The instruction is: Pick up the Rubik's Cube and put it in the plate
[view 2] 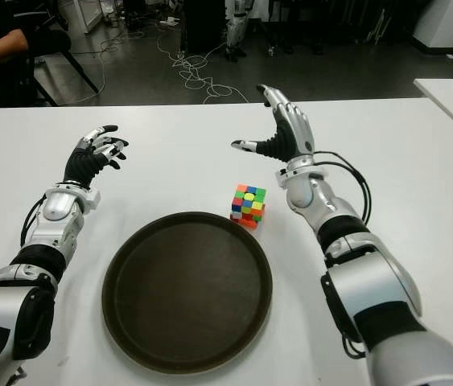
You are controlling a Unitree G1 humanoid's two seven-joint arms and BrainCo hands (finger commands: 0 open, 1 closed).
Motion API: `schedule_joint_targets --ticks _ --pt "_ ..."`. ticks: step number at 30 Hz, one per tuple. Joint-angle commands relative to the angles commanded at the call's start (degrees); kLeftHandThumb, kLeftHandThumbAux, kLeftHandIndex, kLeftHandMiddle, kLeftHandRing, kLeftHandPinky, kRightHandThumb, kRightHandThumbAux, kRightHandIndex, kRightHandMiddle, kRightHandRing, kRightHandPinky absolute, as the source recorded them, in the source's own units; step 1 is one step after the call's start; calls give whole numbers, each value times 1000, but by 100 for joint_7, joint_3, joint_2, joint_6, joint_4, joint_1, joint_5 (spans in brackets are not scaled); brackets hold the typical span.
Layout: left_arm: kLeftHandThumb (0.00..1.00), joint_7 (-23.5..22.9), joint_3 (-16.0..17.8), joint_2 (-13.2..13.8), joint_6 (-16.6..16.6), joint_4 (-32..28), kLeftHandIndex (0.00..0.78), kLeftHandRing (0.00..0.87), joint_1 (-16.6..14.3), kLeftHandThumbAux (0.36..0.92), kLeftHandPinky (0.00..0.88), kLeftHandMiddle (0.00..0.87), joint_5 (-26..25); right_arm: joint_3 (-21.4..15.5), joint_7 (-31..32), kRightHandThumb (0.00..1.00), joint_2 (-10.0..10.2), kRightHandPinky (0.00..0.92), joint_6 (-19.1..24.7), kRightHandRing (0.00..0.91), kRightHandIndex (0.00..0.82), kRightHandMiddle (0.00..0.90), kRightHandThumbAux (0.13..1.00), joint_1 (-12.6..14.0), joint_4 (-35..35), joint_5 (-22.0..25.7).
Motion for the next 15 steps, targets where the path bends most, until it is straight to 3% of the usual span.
schedule_joint_targets --ticks 8,15 --pt "325 23 25 4 24 20 223 501 -4 657 570 420 -17 247 174 0 -135 359 -237 274 140 221 723 271 -57 -184" --pt "325 28 15 2 11 12 220 492 7 651 564 403 -8 600 977 0 -353 330 155 266 154 225 721 180 21 -461"
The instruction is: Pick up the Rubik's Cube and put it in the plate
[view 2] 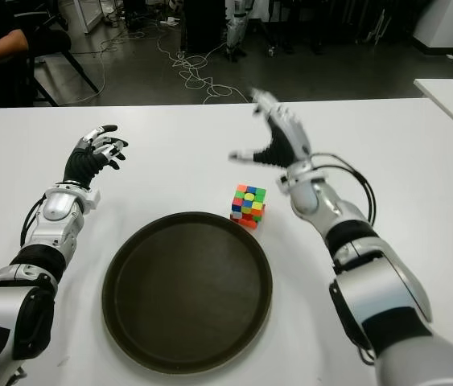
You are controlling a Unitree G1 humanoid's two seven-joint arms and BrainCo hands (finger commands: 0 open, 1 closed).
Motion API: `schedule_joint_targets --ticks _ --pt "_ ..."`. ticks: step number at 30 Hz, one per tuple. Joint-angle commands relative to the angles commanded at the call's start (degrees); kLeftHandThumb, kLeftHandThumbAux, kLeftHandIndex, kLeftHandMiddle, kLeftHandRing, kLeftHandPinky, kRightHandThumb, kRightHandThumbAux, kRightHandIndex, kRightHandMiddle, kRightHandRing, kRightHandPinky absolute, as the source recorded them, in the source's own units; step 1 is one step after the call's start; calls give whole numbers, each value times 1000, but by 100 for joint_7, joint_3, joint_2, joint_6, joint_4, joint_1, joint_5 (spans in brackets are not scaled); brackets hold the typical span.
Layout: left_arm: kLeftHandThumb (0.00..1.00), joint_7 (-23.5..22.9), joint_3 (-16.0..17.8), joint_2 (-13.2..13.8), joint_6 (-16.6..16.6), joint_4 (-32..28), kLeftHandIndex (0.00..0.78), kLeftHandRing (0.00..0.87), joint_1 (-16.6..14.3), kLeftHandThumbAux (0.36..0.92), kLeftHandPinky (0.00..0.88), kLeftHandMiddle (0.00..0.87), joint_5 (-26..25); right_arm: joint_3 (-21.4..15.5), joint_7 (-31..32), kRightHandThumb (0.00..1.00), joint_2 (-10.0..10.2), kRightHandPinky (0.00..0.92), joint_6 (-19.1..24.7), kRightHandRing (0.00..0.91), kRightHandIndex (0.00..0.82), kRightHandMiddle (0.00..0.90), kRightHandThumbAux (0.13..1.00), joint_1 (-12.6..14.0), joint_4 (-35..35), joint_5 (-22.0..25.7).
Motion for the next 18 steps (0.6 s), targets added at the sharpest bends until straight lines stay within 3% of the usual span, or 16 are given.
schedule_joint_targets --ticks 5,11,14,18 --pt "329 -7 5 -2 1 -14 218 479 9 651 548 394 -9 79 524 0 -48 325 120 275 172 244 722 -40 -12 -6" --pt "331 -21 18 5 13 -9 215 484 10 647 550 394 -24 -114 1036 0 5 320 114 278 175 246 670 0 52 295" --pt "332 -38 28 7 15 -1 215 487 4 648 555 397 -34 -348 1211 0 88 311 109 275 175 243 651 36 107 587" --pt "328 -43 20 15 -13 7 215 490 6 649 557 398 -20 -1040 1597 0 353 309 91 260 166 225 644 136 177 1426"
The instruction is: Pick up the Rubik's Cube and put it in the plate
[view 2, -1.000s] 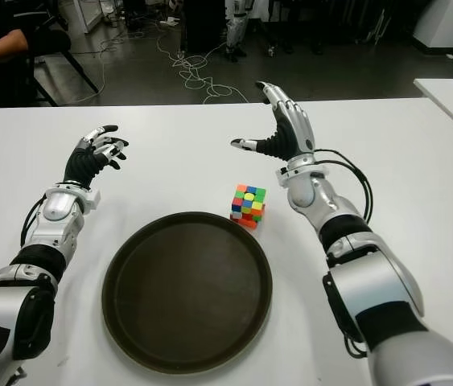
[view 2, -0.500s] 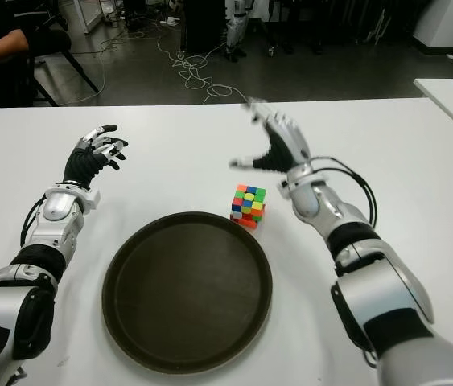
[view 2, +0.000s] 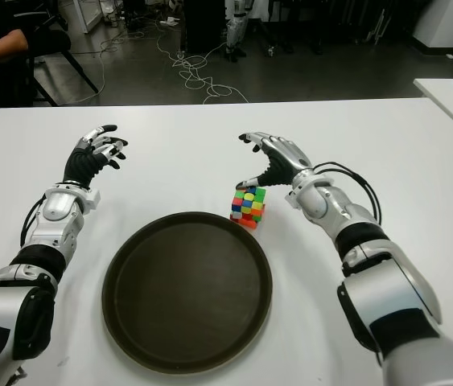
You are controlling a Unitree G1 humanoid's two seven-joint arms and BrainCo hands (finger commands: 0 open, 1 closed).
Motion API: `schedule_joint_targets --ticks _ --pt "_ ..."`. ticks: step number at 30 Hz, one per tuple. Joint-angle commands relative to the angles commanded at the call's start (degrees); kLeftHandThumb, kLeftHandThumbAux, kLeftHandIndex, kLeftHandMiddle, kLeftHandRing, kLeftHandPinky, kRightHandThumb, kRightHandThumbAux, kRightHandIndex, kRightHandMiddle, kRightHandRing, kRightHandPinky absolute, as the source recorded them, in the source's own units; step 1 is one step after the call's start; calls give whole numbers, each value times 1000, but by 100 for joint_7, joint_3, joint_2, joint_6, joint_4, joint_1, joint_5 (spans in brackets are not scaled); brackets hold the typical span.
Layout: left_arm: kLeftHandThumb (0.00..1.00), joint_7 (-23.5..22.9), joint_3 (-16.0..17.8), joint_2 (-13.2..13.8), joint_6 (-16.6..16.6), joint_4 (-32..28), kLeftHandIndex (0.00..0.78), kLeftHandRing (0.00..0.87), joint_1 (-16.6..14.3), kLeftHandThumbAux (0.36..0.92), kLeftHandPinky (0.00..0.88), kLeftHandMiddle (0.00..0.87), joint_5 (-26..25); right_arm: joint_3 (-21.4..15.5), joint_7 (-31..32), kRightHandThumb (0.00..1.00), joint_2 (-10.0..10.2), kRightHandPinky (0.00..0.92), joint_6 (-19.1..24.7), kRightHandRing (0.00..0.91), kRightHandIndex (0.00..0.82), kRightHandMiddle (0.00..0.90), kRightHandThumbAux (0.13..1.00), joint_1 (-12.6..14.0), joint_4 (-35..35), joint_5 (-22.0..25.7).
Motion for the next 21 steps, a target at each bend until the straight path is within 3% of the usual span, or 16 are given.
schedule_joint_targets --ticks 9,21 --pt "325 10 -21 19 -42 -15 225 490 14 656 560 400 30 -1312 777 0 407 347 394 267 156 223 638 0 78 1477" --pt "320 -13 -13 27 14 -15 217 490 15 644 563 399 15 -2011 1323 0 568 372 864 297 168 240 665 -57 60 2149"
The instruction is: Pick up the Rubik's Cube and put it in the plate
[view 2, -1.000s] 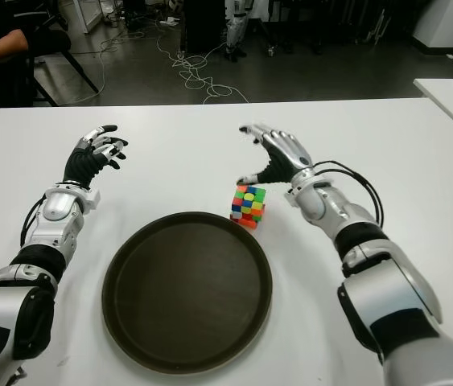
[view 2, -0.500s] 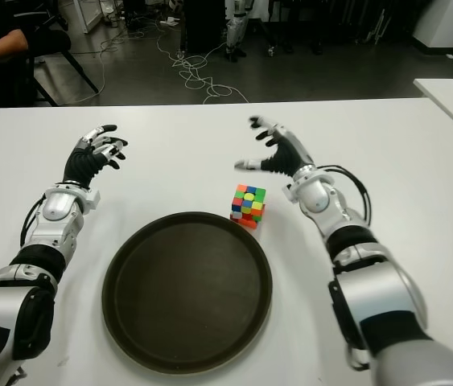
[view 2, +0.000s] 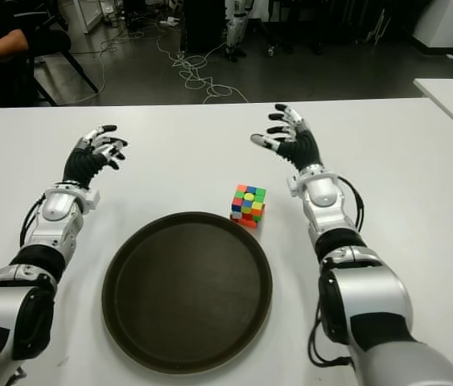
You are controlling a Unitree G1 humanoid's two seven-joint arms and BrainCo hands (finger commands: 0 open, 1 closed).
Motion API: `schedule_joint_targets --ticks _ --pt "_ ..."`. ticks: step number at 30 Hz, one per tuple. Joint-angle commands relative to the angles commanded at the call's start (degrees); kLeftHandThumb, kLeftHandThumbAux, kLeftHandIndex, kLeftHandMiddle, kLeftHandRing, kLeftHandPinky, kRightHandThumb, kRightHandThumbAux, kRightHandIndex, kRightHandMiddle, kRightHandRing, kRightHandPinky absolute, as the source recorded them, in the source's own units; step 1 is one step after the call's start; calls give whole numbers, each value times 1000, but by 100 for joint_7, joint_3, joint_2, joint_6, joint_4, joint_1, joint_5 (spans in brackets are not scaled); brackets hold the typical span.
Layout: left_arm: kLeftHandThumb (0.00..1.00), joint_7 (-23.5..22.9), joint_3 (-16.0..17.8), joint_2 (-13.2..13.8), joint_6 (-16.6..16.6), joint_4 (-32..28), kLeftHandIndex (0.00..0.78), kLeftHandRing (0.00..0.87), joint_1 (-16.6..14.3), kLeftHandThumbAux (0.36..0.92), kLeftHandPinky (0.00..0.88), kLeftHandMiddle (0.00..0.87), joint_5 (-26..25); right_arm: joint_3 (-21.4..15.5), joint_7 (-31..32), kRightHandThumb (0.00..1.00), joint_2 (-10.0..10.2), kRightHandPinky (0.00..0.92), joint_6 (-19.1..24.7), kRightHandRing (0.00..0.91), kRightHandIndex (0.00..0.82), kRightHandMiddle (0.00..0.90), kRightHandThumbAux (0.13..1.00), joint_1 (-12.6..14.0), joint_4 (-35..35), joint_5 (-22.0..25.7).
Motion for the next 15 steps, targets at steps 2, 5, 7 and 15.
schedule_joint_targets --ticks 2,5,7,15 --pt "318 6 -3 0 2 -8 217 488 8 644 557 395 4 -76 90 0 9 380 56 306 172 247 675 -11 -7 61" --pt "314 24 -11 -1 6 -13 216 490 12 644 549 395 14 -132 161 0 11 380 93 310 180 251 680 -19 -23 89" --pt "313 42 -18 -1 7 -14 216 493 12 644 549 398 25 -148 191 0 8 379 98 311 182 252 682 -19 -38 78" --pt "322 78 -33 -14 -7 -12 219 499 8 642 558 404 42 -68 506 0 -55 378 78 309 179 253 676 -11 -85 -16"
